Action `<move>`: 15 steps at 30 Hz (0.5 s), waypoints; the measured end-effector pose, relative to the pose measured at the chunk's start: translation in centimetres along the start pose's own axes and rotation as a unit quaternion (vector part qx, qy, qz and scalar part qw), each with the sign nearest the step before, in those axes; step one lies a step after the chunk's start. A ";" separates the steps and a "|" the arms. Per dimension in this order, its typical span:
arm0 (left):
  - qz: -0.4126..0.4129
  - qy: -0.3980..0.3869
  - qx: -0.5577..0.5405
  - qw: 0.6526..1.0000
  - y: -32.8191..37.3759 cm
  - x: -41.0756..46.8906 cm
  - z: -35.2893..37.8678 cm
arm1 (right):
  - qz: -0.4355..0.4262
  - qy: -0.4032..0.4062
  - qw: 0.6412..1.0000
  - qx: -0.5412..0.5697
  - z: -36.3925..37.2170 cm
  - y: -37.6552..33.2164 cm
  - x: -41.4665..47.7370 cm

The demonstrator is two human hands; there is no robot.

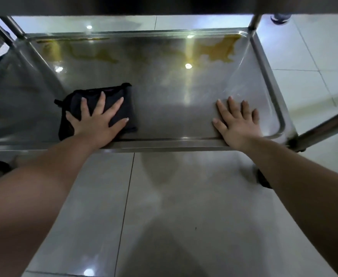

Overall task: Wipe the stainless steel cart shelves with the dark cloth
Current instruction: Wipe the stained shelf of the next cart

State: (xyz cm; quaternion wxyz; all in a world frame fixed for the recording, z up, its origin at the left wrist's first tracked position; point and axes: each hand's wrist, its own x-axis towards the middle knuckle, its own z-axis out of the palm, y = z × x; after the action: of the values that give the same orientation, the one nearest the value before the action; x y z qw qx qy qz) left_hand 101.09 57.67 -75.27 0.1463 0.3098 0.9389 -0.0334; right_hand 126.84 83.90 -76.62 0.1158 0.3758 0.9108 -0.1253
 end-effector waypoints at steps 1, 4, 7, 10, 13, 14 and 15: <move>0.005 0.000 0.001 1.000 0.8 0.0 0.1 | 0.000 0.000 1.000 -0.003 0.0 0.0 -0.1; 0.055 0.008 0.007 0.998 5.1 0.0 0.3 | 0.002 0.003 1.000 -0.004 0.2 0.1 -0.3; 0.127 0.011 0.016 0.992 12.5 -0.7 1.0 | 0.002 0.002 1.000 0.002 0.3 0.1 -0.4; 0.174 -0.007 0.034 0.984 18.4 -2.0 1.6 | -0.001 0.009 1.000 0.028 0.1 0.6 -0.3; 0.178 -0.017 0.028 0.983 19.6 -2.1 1.9 | -0.011 0.026 0.997 0.072 0.0 1.1 -0.5; 0.180 -0.013 0.021 0.983 19.3 -2.2 1.9 | -0.014 0.034 0.995 0.088 0.0 1.3 -0.5; 0.184 -0.006 0.003 0.983 18.9 -2.2 1.8 | -0.017 0.047 0.993 0.107 0.0 1.4 -0.5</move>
State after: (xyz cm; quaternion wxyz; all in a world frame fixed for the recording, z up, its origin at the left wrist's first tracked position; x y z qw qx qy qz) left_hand 114.44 71.31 -75.85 0.1552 0.4779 0.8645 -0.0103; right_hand 128.24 84.54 -76.62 0.0299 0.3762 0.9028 -0.2065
